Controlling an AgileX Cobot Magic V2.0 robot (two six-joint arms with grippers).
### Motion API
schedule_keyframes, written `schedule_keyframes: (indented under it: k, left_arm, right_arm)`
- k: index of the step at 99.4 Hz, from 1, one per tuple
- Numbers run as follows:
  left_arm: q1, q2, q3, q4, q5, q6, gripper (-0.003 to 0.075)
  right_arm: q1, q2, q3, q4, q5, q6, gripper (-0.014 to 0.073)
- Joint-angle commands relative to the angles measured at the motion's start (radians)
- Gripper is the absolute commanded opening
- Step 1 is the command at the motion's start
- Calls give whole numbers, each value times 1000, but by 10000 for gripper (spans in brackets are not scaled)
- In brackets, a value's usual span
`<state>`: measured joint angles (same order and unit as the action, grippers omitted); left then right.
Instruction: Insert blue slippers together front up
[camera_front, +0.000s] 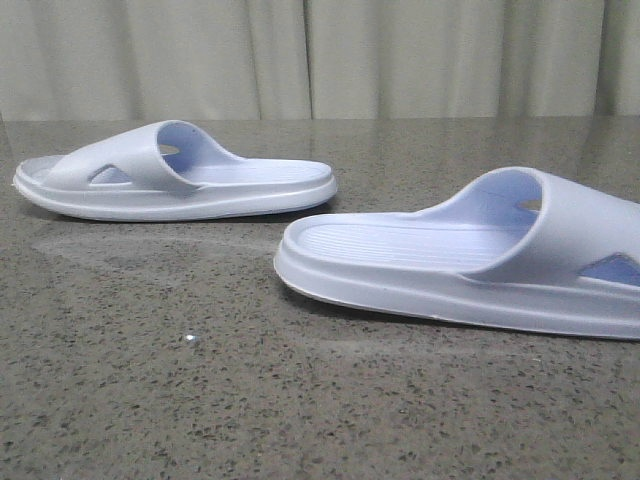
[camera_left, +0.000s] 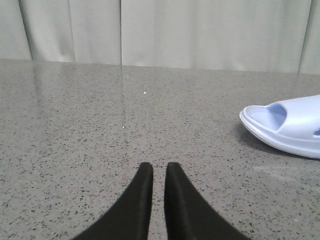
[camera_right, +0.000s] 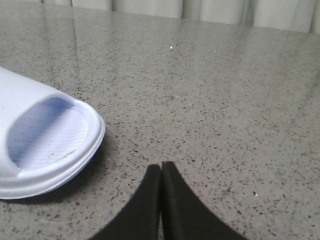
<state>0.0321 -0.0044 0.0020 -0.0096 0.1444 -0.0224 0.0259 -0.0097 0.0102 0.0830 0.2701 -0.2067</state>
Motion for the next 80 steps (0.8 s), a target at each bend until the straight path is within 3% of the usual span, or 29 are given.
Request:
schedule_keyframes:
  k: [1, 80]
  left_arm:
    - [2, -27, 10, -6, -72, 0, 15]
    - [2, -27, 10, -6, -72, 0, 15]
  right_arm:
    - [-5, -18, 20, -7, -75, -1, -79]
    - [-5, -18, 20, -7, -91, -1, -79]
